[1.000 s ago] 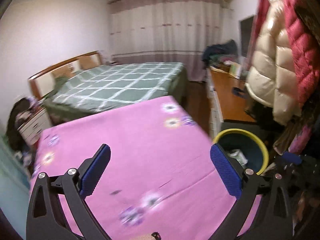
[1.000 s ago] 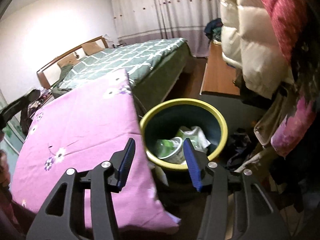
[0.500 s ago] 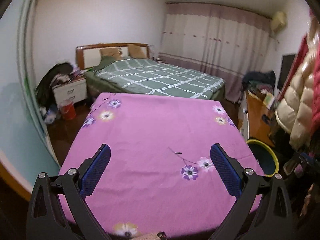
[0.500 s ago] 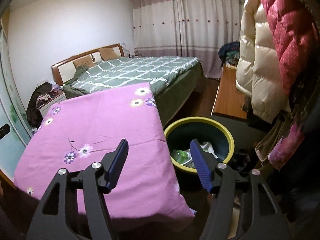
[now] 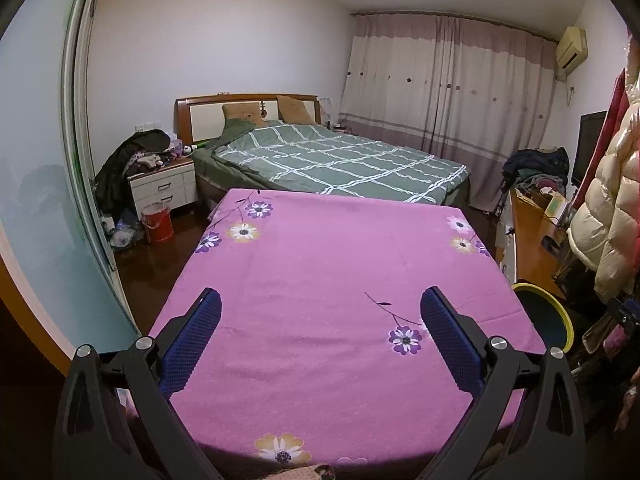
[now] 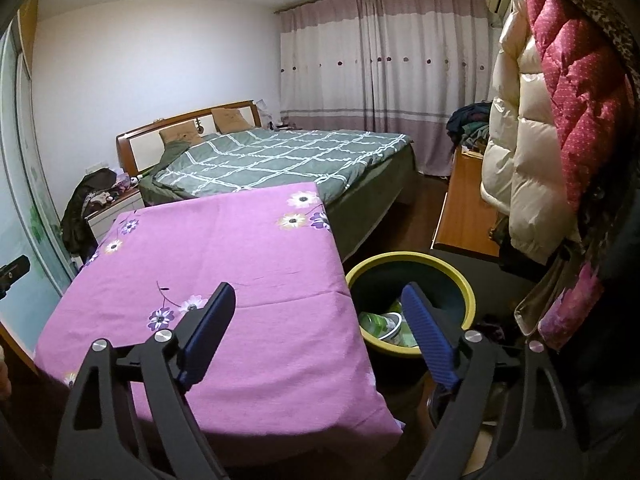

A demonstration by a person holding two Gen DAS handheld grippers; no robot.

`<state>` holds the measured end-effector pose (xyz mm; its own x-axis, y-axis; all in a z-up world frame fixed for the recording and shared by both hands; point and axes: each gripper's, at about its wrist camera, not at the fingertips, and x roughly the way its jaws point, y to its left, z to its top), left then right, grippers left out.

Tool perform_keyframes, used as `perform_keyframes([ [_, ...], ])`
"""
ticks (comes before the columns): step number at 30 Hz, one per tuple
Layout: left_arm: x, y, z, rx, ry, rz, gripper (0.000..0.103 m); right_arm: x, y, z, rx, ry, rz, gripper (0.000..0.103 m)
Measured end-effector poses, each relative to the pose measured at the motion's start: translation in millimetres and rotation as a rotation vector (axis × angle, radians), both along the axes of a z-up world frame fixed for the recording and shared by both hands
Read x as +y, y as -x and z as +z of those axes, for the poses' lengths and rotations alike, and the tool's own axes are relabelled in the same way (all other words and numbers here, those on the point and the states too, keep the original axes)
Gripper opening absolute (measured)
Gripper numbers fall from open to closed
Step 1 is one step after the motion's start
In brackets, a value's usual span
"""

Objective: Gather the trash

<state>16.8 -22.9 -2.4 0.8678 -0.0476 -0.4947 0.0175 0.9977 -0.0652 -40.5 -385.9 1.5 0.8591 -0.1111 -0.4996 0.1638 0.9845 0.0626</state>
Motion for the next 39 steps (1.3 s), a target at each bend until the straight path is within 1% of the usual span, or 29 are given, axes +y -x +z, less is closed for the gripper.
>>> perform_keyframes([
  [7, -3.7, -4.0, 0.0, -0.008, -0.016, 0.013, 0.098, 1.2, -1.9, -0.5, 0.002, -0.003, 0.002, 0.081],
  [39, -7.1, -8.2, -2.1, 0.004, -0.021, 0.013, 0.098, 2.4, -7.6, -5.7, 0.016, -0.018, 0.017, 0.081],
])
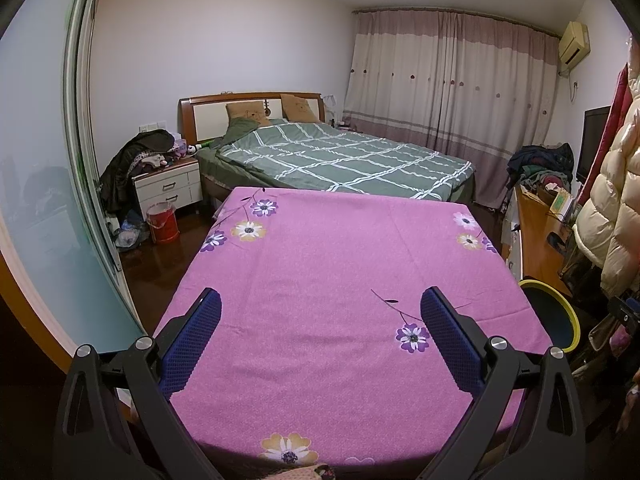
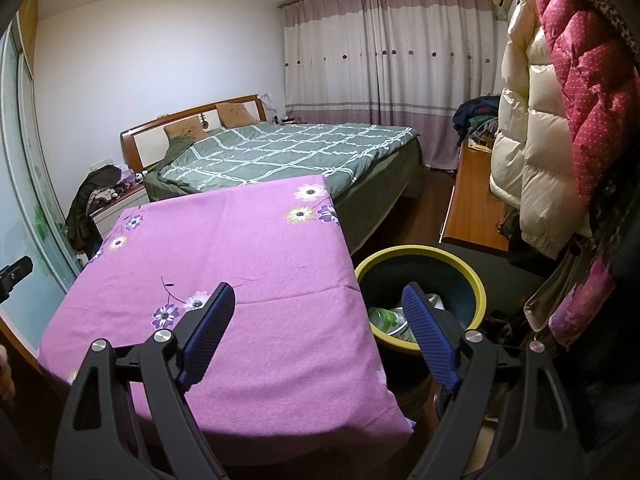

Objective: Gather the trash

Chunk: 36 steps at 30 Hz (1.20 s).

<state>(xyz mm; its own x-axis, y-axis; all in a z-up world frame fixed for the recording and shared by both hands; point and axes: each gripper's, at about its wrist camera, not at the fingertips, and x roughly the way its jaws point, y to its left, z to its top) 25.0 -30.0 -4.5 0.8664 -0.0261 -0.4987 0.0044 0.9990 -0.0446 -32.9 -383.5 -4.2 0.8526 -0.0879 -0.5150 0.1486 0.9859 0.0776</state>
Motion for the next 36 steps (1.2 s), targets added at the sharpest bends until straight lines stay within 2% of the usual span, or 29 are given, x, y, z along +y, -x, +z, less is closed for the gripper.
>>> perform_keyframes([
  [36, -9.0, -4.4, -9.6, 0.02, -0.013, -0.007, 0.098, 2.0, -4.3, -4.2, 0.011, -0.008, 0.007, 0.081],
])
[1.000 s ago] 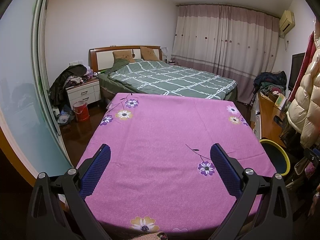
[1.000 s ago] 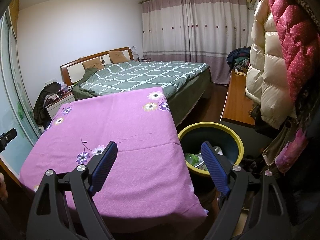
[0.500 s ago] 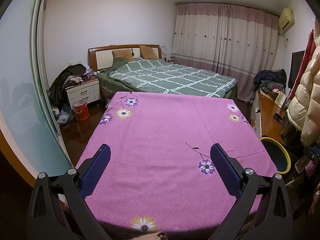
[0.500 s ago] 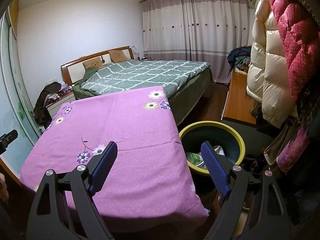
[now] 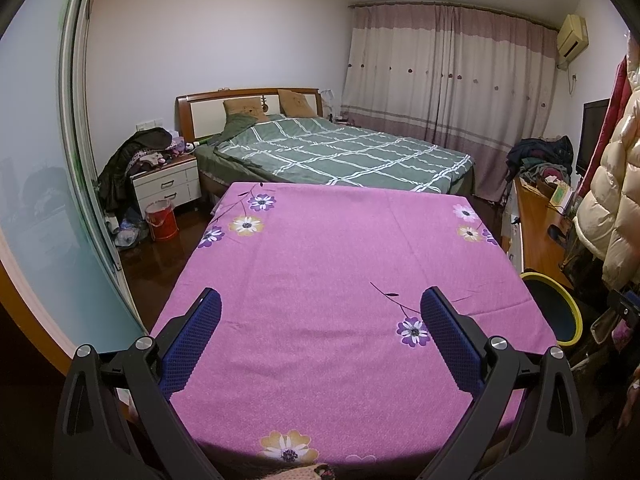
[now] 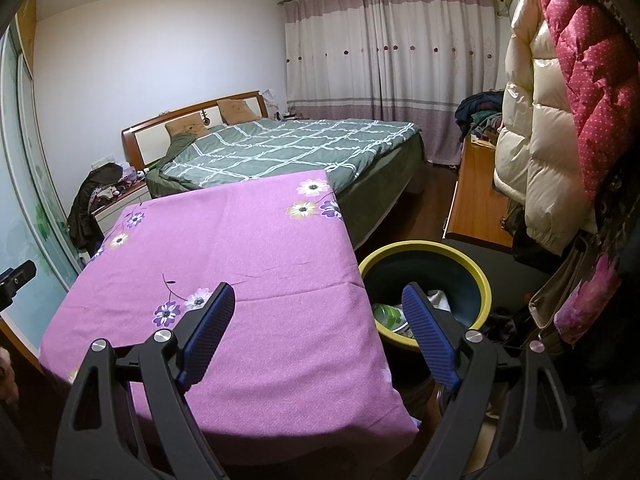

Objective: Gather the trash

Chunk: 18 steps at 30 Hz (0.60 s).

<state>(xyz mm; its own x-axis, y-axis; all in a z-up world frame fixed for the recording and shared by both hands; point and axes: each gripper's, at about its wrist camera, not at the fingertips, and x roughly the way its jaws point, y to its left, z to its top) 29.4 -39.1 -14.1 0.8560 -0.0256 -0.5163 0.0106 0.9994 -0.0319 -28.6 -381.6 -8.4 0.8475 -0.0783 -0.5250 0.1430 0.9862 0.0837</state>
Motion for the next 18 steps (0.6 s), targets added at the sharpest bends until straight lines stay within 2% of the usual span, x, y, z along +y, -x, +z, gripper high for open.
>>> perform_keyframes([
  [18, -0.5, -0.5, 0.4, -0.002, -0.006, -0.001, 0.098, 0.1, -0.7, -1.2, 0.002, -0.001, 0.001, 0.081],
])
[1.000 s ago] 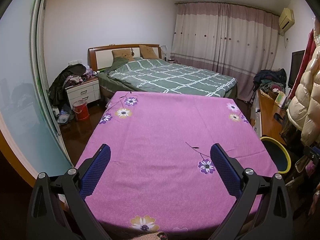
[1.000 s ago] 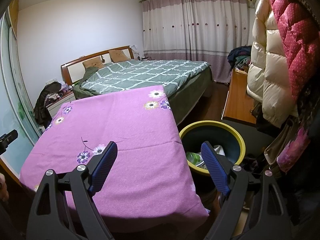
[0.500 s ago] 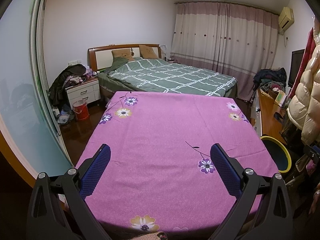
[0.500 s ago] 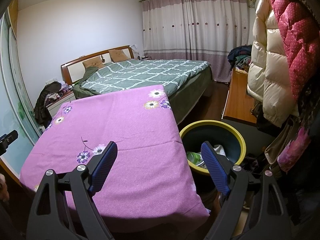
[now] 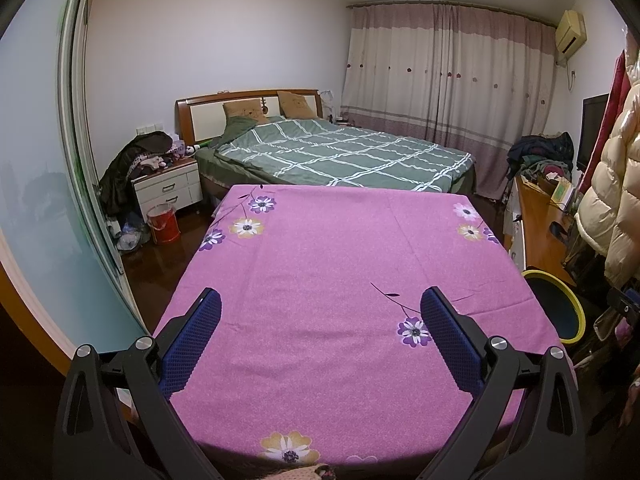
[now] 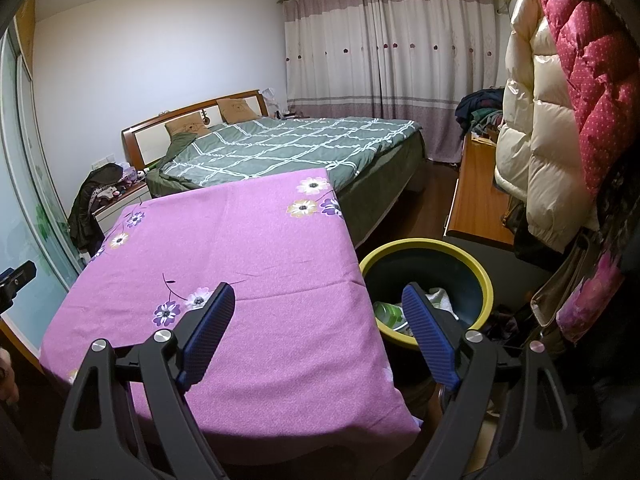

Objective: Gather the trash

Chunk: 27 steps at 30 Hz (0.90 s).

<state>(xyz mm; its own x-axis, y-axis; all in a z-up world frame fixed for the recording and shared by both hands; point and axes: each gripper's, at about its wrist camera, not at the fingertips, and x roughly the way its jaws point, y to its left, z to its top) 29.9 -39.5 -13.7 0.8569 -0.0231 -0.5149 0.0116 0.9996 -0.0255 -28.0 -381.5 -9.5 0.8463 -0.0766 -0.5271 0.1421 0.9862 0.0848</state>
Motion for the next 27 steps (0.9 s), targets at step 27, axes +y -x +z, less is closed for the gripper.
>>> perform_keyframes([
  [27, 17.9, -27.2, -4.6, 0.042, 0.02, -0.011, 0.098, 9.5, -7.5, -6.6, 0.016, -0.002, 0.015, 0.082],
])
